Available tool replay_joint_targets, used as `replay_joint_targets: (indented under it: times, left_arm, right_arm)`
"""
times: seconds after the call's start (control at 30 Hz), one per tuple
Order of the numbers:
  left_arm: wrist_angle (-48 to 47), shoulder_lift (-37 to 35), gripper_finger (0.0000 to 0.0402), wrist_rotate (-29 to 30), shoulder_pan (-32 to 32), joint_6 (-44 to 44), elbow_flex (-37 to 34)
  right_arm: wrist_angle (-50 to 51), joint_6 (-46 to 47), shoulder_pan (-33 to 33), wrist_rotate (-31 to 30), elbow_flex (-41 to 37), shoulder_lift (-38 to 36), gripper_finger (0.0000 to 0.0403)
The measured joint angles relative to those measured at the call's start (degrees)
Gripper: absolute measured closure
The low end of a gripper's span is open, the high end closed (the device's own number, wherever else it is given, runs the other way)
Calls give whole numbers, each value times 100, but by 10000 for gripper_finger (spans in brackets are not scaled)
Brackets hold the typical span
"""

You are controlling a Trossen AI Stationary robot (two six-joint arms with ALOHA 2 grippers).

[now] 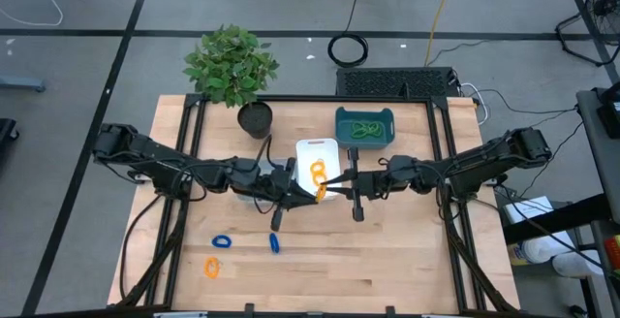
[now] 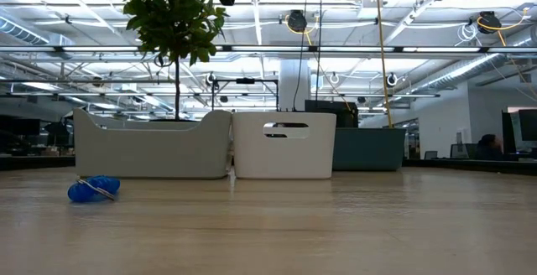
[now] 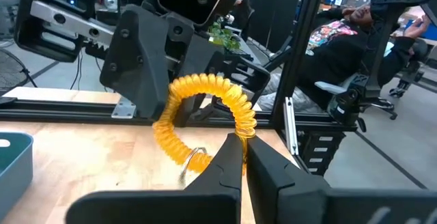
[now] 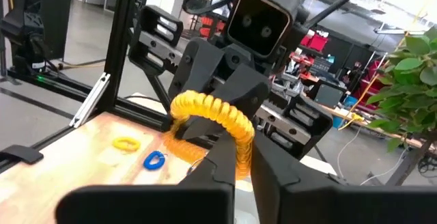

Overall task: Sort spring keychains
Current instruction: Put the yellow spring keychain into the white bin

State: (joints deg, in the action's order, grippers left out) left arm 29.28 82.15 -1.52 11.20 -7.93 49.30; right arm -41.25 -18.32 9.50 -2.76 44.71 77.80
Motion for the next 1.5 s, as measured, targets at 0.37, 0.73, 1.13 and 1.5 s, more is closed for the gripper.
replay_joint_targets:
  times: [0.37,0.73,1.13,1.5]
  left_arm:
    - [-85,-35,341,-101,-4,-43,0]
    - [-1581,-548,253,-313,0,-484,0]
    - [-3948,-992,178,-622,19,-1059,-2]
    - [-4683,-1058,176,-608,98,-1227,-7]
  right_arm:
    - [264,-37,0,-11,0,-153,402]
    - [2509,249,0,-55,367,-1143,402]
    - [6079,119,-40,-974,2271,-864,403]
    - [8229,426,-638,-903,3837,252,403]
